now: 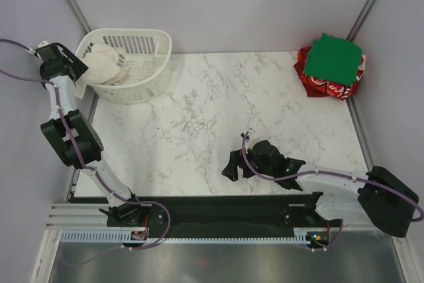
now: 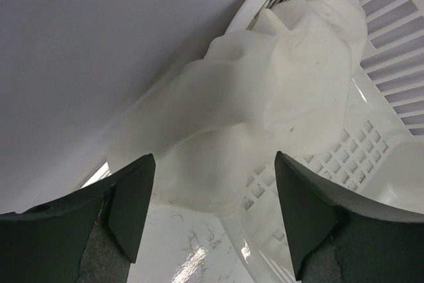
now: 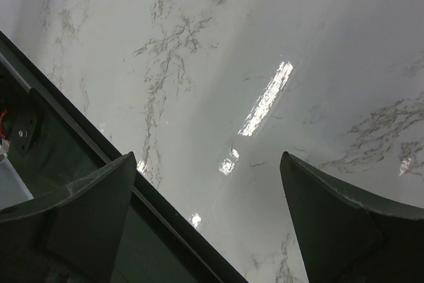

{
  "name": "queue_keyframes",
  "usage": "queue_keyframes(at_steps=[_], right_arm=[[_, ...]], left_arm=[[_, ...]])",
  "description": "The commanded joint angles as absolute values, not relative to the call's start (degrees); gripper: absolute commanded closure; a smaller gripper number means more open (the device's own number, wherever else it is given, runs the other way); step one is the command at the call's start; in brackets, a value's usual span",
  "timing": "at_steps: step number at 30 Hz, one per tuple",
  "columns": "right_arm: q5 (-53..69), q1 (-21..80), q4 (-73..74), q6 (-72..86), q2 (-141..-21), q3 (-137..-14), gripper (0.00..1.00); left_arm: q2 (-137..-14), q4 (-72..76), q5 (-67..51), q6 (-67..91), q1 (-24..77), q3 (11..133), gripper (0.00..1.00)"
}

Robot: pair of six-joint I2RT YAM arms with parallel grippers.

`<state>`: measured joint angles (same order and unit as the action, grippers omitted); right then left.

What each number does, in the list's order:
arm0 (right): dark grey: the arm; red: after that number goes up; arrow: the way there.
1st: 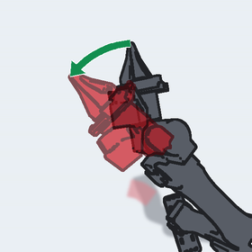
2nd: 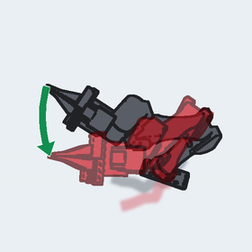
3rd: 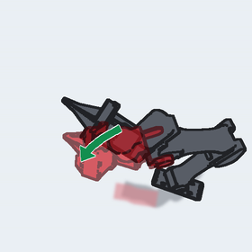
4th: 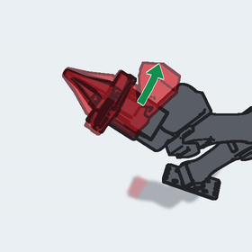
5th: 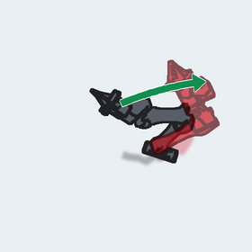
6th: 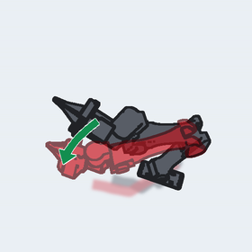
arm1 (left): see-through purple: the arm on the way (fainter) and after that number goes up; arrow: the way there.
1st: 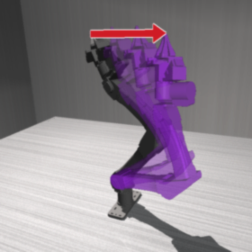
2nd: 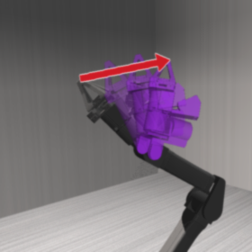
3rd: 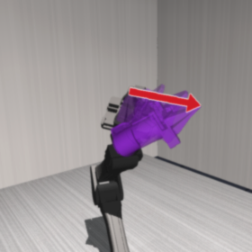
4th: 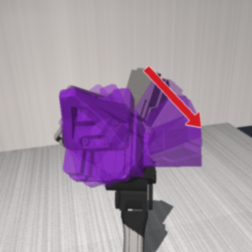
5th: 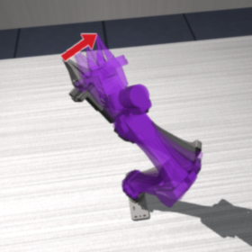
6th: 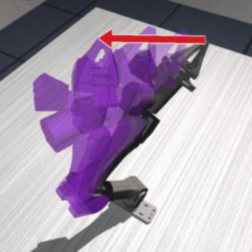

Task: Fold and stack the t-shirts
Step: Grab the tshirt from the pile

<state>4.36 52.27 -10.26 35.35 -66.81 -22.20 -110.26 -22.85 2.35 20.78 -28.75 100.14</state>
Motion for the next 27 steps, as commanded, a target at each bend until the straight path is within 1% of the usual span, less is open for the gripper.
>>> queue_keyframes(at_steps=[1,5,12,15,16,18,19,21,22,23,24,27], right_arm=[[5.36,52.03,-12.83,35.16,-67.59,-24.70,0.02],[5.62,51.94,-12.83,35.24,-68.20,-24.96,0.02],[6.59,51.24,-12.92,35.16,-69.43,-25.31,0.02],[6.94,51.06,-13.01,35.24,-69.78,-25.40,0.02],[7.03,50.89,-13.01,35.24,-69.79,-25.40,0.02],[7.29,50.80,-13.09,35.33,-69.96,-25.40,0.02],[7.29,50.71,-13.10,35.25,-70.05,-25.49,0.02],[7.47,50.63,-13.10,35.24,-70.14,-25.49,0.02],[7.47,50.54,-13.10,35.33,-70.14,-25.49,0.02],[7.56,50.54,-13.10,35.33,-70.31,-25.58,0.02],[7.65,50.45,-13.10,35.33,-70.40,-25.58,0.02],[7.82,50.36,-13.10,35.42,-70.58,-25.66,0.02]], left_arm=[[-112.41,-19.95,0.62,21.80,-29.18,103.97,0.20],[-114.61,-19.69,0.35,21.97,-29.18,105.64,0.28],[-116.80,-19.25,-2.02,22.32,-29.09,106.53,0.35],[-117.42,-19.07,-2.20,22.06,-29.09,106.17,0.41],[-117.68,-19.07,-2.11,21.89,-29.18,106.17,0.47],[-118.12,-18.98,-2.02,21.62,-29.09,106.26,0.56],[-118.21,-18.81,-2.02,21.53,-29.00,106.35,0.65],[-118.39,-18.63,-1.85,21.36,-29.00,106.96,0.79],[-118.39,-18.63,-1.76,21.18,-29.00,107.22,0.90],[-118.21,-18.63,-1.58,20.92,-28.83,107.49,0.96],[-118.13,-18.63,-1.32,20.57,-28.74,108.19,0.98],[-116.90,-18.54,-0.09,19.52,-28.13,109.85,0.98]])
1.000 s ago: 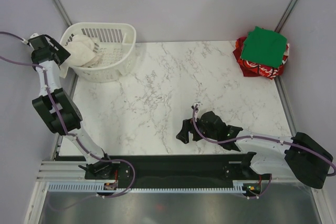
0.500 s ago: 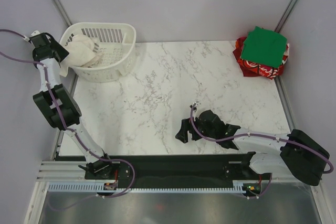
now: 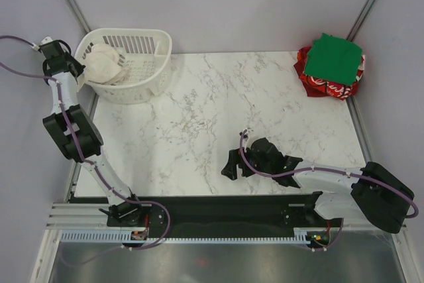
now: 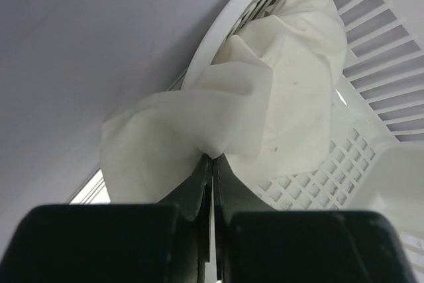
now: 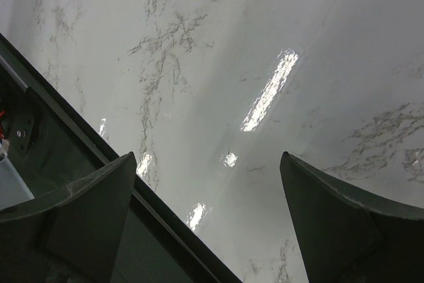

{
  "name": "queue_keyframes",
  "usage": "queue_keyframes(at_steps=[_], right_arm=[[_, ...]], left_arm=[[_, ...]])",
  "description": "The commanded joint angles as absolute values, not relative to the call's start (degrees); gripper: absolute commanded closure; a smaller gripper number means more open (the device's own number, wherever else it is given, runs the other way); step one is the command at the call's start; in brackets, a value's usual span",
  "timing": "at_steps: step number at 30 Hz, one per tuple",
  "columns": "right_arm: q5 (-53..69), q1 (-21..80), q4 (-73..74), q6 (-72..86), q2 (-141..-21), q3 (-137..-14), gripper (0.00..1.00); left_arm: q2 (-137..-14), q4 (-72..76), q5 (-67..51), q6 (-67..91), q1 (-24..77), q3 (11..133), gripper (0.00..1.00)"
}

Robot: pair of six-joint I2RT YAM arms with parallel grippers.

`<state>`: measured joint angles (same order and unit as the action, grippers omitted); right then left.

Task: Fold and stack the t-shirts
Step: Grab the tshirt from the pile

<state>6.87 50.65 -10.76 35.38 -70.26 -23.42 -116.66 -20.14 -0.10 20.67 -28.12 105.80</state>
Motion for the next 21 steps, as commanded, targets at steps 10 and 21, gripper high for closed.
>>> queue_keyframes(at_steps=[10,21], right_arm=[[7.65,50.10,-13.18,35.60,-70.05,-25.31,0.02],[2.83,49.92,-14.15,37.35,-60.40,-19.97,0.02]], left_arm=[[-112.42,-19.33,0.88,18.55,-18.03,126.45,0.98],[-97.67,-14.33,-6.93,20.74,2.80,144.67,0.98]])
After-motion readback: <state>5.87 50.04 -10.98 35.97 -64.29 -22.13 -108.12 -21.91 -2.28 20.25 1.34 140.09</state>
